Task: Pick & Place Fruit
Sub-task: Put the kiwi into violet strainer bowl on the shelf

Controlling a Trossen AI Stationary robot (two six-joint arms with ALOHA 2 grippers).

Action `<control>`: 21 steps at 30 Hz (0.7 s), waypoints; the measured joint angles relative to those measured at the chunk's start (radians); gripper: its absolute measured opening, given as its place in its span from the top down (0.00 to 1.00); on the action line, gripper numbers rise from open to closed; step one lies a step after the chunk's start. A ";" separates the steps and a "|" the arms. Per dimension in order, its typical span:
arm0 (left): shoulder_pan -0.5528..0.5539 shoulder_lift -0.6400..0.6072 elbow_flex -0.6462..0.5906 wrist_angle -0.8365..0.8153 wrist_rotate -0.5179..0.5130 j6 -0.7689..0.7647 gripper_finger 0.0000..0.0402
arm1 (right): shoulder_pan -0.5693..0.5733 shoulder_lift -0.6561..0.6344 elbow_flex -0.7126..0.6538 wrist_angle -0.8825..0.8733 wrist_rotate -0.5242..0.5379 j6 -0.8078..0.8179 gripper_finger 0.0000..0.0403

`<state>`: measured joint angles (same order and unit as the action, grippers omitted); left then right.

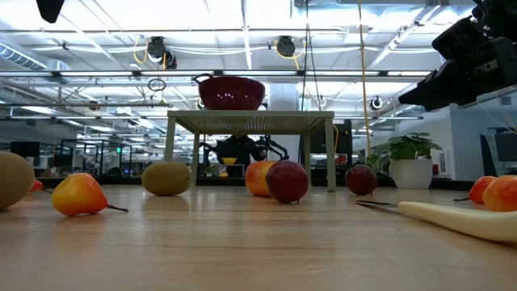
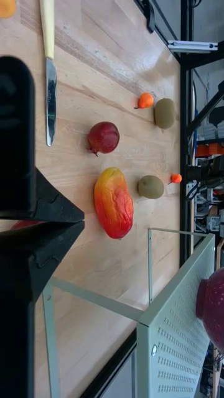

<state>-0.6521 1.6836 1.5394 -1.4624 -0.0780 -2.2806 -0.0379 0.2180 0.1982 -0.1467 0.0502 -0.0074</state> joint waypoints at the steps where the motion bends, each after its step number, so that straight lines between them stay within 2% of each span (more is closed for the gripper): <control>1: 0.000 0.000 0.000 0.000 0.000 0.001 0.10 | 0.000 0.000 0.000 0.000 0.000 0.000 0.99; 5: 0.001 0.000 -0.011 0.009 -0.001 -0.002 0.10 | 0.000 0.000 0.000 0.000 0.000 0.000 0.99; 21: 0.003 0.000 -0.205 0.222 0.033 -0.018 0.07 | 0.000 0.000 0.000 0.000 0.000 0.000 0.99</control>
<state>-0.6495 1.6840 1.3346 -1.2401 -0.0455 -2.2990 -0.0380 0.2183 0.1982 -0.1467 0.0505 -0.0074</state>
